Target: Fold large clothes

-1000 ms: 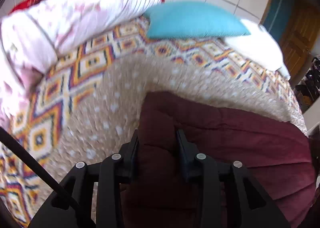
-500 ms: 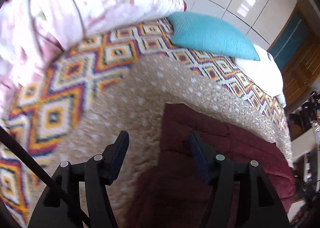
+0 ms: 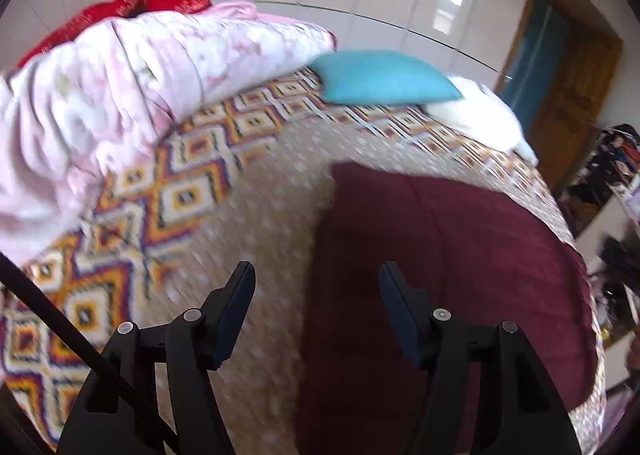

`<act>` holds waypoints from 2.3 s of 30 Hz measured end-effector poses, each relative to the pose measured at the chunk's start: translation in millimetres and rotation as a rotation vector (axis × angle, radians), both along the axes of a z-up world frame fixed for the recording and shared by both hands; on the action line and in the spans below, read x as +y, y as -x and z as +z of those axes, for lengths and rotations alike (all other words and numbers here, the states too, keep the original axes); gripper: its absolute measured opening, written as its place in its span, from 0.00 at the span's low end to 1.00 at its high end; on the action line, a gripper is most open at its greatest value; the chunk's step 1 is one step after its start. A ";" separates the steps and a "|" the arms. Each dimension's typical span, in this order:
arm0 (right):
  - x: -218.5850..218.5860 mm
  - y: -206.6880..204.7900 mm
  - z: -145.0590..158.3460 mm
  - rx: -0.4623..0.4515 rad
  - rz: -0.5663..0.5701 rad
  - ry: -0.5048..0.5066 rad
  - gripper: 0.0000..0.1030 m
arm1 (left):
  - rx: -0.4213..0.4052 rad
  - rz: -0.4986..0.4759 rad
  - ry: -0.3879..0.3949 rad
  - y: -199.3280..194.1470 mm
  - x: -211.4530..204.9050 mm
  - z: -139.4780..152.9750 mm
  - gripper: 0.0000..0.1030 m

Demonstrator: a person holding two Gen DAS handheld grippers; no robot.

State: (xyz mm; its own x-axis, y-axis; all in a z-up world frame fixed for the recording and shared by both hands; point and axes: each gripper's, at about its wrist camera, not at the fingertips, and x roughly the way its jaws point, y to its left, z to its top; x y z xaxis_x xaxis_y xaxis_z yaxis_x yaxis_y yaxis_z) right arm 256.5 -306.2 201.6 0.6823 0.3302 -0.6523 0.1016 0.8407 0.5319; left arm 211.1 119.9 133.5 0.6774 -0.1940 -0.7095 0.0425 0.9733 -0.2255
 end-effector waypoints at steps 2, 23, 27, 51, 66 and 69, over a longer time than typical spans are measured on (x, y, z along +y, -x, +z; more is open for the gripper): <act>33.7 -25.8 -20.7 0.001 0.042 -0.057 0.29 | 0.008 -0.037 -0.018 14.1 -18.4 -16.0 0.61; 115.5 -45.7 -64.7 0.061 0.240 -0.138 0.12 | -0.102 0.062 -0.247 165.0 -5.5 -37.1 0.65; 135.5 -53.9 -104.1 0.180 0.252 -0.145 0.14 | -0.093 0.038 -0.270 180.1 -13.4 -40.2 0.66; -109.7 256.3 -107.8 0.034 -0.290 -0.053 0.31 | 0.008 -0.163 -0.228 237.3 -77.5 -59.7 0.67; -69.0 255.5 -121.3 0.006 -0.228 -0.174 0.67 | -0.011 -0.126 0.041 165.1 -42.4 -44.2 0.67; -99.1 255.6 -107.4 -0.027 -0.305 -0.126 0.71 | -0.037 -0.098 0.074 134.5 -11.8 -30.1 0.76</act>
